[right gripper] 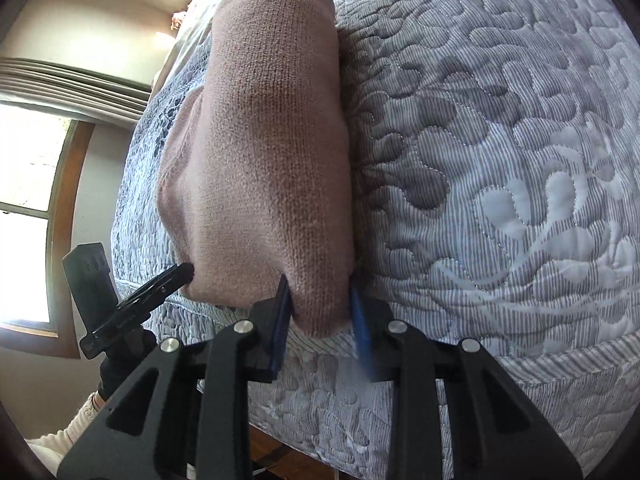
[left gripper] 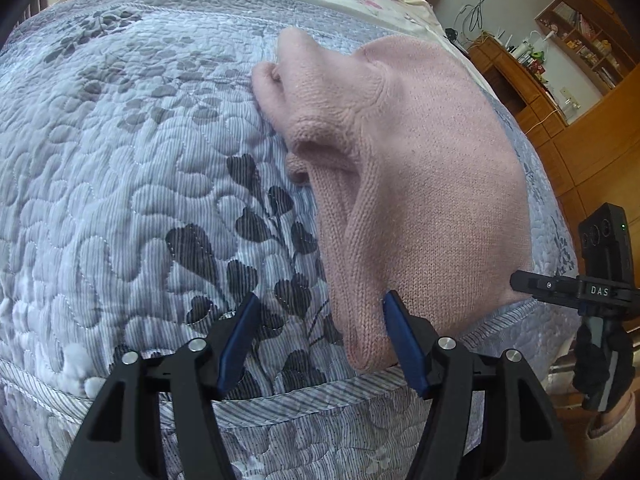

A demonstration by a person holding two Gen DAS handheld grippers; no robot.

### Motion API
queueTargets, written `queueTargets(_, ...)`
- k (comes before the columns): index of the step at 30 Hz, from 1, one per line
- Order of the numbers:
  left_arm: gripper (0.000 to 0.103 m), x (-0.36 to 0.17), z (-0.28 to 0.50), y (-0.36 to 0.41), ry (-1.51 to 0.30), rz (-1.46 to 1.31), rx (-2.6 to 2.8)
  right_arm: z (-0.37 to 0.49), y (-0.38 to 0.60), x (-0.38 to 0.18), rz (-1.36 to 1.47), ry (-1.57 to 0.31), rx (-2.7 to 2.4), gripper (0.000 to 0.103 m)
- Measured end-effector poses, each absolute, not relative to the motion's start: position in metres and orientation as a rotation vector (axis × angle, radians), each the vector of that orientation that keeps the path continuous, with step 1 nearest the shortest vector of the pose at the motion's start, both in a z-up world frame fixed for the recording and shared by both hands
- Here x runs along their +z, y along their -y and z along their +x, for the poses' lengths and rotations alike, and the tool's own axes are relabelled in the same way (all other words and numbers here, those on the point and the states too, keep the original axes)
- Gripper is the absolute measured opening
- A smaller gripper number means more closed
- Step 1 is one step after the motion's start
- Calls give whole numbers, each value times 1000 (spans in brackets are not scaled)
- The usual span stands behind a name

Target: Fold small clothes

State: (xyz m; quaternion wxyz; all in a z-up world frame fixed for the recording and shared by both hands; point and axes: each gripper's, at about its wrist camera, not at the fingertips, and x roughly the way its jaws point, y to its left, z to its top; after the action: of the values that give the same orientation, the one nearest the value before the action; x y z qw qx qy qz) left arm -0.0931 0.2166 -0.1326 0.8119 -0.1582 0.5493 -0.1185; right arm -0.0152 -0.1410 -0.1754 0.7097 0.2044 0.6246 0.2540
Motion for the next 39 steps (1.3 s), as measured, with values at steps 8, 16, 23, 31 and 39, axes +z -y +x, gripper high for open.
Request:
queueTargets(8,65,-119,-97,-216,-1171,-339,-226,-21,128,-163,374,-1360,502,52)
queueTargets(16,77,-82,-118,-207,-1143,-282,-172,-53,133,-122,127,-1277,335,91)
queueTargets(23,78,-59,-137,-200,-1119,-236,-122,-77,129,-108,41,-1252,257,91)
queueTargets(31,83,-41,-154,-200,-1121,-213,-64,-96,121,-84,-4,-1222,212,93)
queueTargets(39,85,-26,-171,-195,-1129,-201,-56,-109,109,-60,-40,-1203,186,98)
